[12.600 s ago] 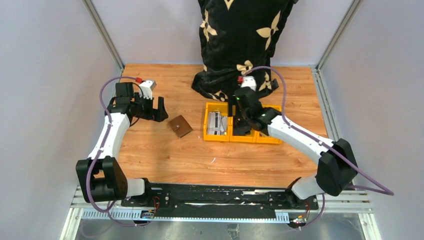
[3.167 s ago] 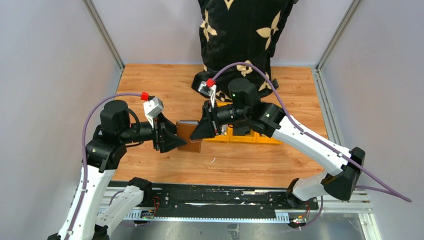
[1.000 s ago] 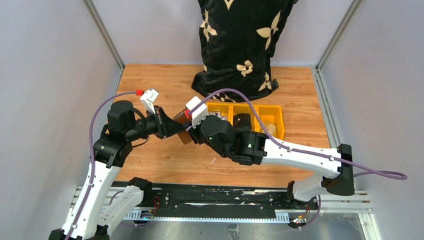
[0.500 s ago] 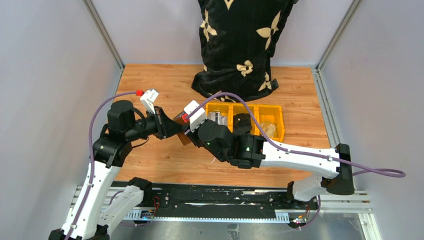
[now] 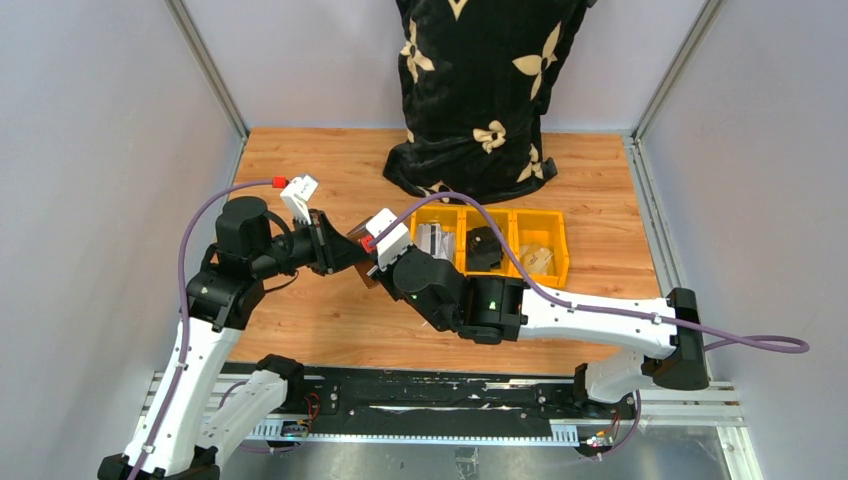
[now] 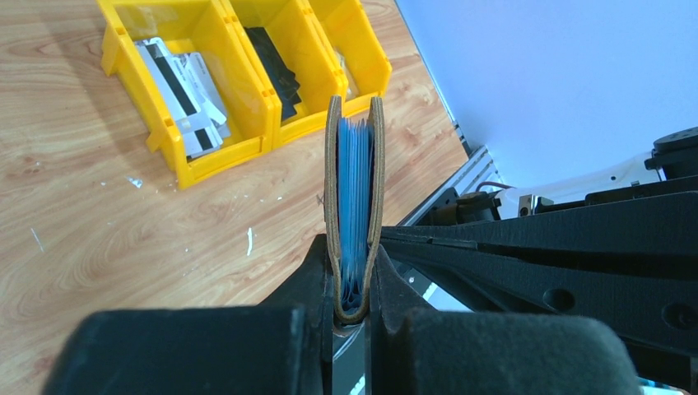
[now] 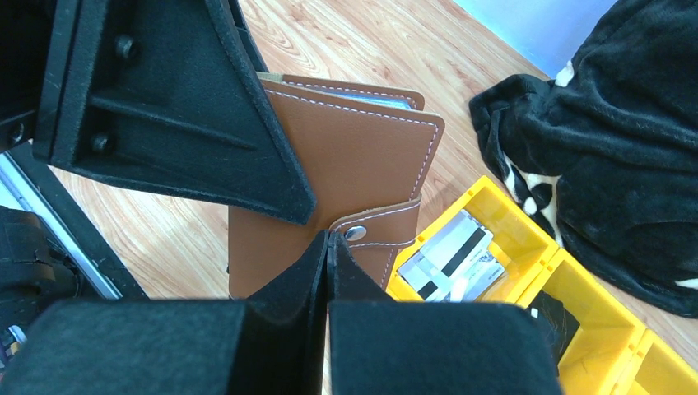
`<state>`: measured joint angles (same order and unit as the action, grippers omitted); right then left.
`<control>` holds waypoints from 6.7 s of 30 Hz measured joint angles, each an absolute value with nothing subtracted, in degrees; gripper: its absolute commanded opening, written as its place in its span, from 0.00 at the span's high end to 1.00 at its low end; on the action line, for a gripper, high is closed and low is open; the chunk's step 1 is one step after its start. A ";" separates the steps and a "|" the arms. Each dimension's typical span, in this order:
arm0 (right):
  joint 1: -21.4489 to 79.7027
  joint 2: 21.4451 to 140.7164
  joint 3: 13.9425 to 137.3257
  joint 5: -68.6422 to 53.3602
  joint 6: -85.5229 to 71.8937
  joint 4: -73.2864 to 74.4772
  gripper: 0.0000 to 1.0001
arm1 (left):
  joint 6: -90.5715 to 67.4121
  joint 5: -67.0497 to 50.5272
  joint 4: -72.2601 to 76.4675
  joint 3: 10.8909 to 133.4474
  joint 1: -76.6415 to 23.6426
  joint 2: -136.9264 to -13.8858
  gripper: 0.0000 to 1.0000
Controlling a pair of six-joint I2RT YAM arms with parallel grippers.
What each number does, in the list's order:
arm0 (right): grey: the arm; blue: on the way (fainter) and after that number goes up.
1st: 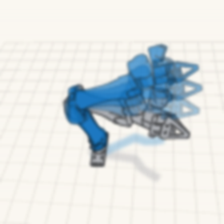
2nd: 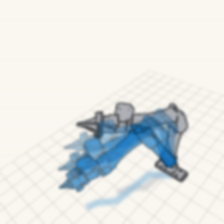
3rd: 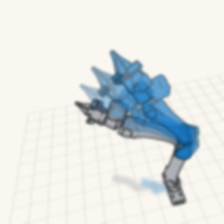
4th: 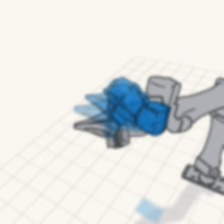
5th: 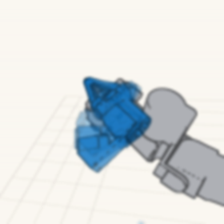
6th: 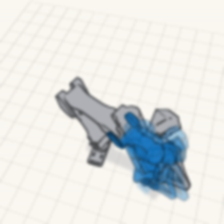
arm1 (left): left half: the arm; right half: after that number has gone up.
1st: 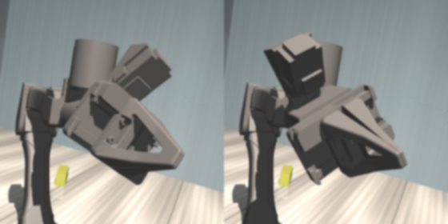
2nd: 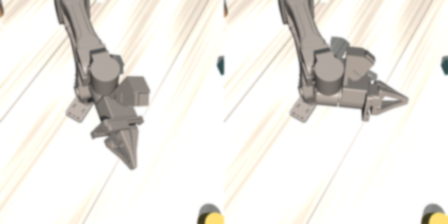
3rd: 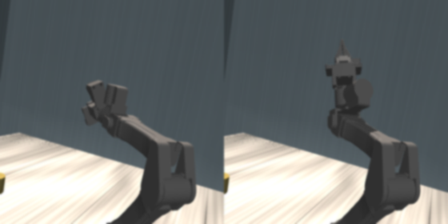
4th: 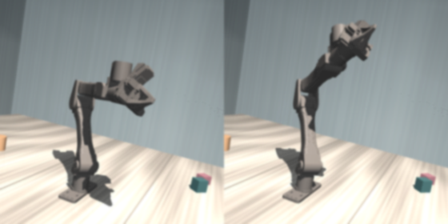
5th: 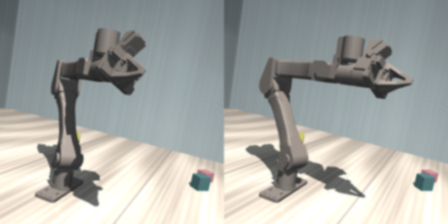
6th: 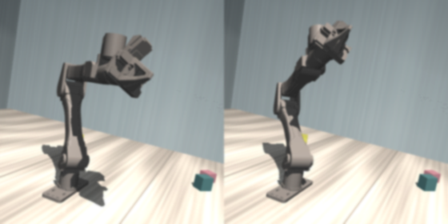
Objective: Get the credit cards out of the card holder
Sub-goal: Open the card holder, then remove the credit card from the card holder.
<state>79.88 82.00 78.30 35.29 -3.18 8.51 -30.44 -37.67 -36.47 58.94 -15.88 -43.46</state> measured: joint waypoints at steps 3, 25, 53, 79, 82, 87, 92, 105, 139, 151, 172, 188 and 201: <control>80.18 81.71 77.49 36.49 -2.92 7.53 1.00 | -30.44 -37.63 -36.56 59.00 -15.86 -43.48 1.00; 74.74 65.49 64.49 33.47 -5.89 4.27 0.31 | -29.95 -40.38 -36.93 60.86 -15.51 -42.04 1.00; 69.60 59.77 47.97 1.67 -17.15 -29.52 0.33 | -34.17 -54.11 -31.90 64.84 -15.49 -41.36 1.00; 61.14 61.14 44.12 -8.62 -36.53 -46.94 0.69 | -39.86 -56.45 -26.52 64.84 -15.05 -40.73 1.00; 60.69 61.01 43.97 -7.97 -38.94 -48.07 0.71 | -39.92 -56.55 -26.46 64.84 -15.03 -40.71 1.00; 59.46 59.88 42.50 -3.36 -41.21 -48.58 0.74 | -40.71 -59.18 -26.30 64.84 -15.18 -40.23 1.00; 59.20 59.88 42.00 -0.80 -42.72 -47.94 0.73 | -41.17 -60.51 -25.41 64.84 -15.18 -39.11 1.00; 59.11 65.14 42.04 -6.59 -47.81 -53.25 0.60 | -41.60 -61.52 -25.30 64.82 -15.18 -39.13 1.00; 59.66 59.57 58.81 -12.86 -34.79 -27.09 1.00 | -28.40 -59.68 -32.29 61.73 -15.18 -35.64 0.19; 62.17 64.38 68.73 -20.93 -25.12 -11.22 1.00 | -0.80 -47.07 -39.46 63.96 -15.18 -29.80 0.11; 64.79 71.85 78.91 -36.91 -22.87 -5.39 1.00 | 5.34 -55.00 -40.99 63.05 -15.18 -30.17 0.06; 65.52 75.66 84.05 -40.32 -22.85 -4.58 1.00 | -3.55 -67.99 -39.18 62.02 -15.18 -33.10 0.97; 62.17 67.79 71.96 -36.84 -23.97 -8.86 0.31 | -21.93 -67.79 -28.67 62.57 -15.18 -35.00 1.00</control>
